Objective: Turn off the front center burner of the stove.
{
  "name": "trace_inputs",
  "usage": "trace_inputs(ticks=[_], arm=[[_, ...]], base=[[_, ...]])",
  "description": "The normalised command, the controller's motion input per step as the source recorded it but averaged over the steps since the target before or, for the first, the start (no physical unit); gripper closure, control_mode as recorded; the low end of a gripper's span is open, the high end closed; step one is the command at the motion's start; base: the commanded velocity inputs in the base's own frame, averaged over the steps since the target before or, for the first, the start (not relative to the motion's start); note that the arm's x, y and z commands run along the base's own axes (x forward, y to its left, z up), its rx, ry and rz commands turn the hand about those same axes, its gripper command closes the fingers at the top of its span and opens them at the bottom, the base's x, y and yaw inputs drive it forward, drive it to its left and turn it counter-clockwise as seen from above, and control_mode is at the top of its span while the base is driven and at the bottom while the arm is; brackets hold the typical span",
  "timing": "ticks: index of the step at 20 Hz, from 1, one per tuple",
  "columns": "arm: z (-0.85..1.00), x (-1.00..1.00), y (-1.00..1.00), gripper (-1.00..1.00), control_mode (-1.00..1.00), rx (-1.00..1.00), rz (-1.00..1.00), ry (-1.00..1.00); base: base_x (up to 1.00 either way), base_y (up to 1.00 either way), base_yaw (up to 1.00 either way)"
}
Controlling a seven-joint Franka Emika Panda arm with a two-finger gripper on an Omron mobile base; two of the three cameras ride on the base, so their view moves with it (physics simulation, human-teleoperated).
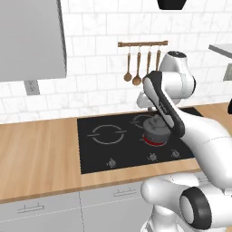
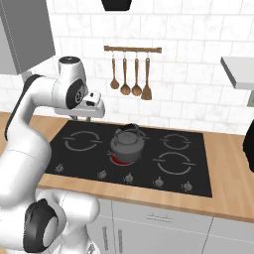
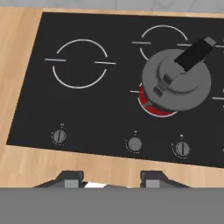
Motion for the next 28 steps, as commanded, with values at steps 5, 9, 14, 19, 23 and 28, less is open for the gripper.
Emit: trace_inputs(ticks=[5, 9, 14, 19, 23, 28], arm=[[-0.1, -0.05, 0.02, -1.0, -1.0, -0.05, 0.03, -0.08], [-0.44, -0.61, -0.22, -1.0, -1.0, -0.01, 0.39, -0.4], [-0.3, -0.56, -0.2, -1.0, -1.0, -0.02, 0.55, -0.26], [0.0, -0.13, -0.02, -1.0, -1.0, -0.2, 0.49, -0.02], [0.0, -0.04, -0.01, -1.0, -1.0, -0.27, 0.53, 0.0], [-0.01, 0.1, -0.01, -1.0, -1.0, -0.25, 0.57, 0.02]], base=[[0.0, 0.0, 0.0], [0.0, 0.0, 0.0], [0.0, 0.0, 0.0], [0.0, 0.0, 0.0], [0.0, 0.0, 0.0], [0.0, 0.0, 0.0]])
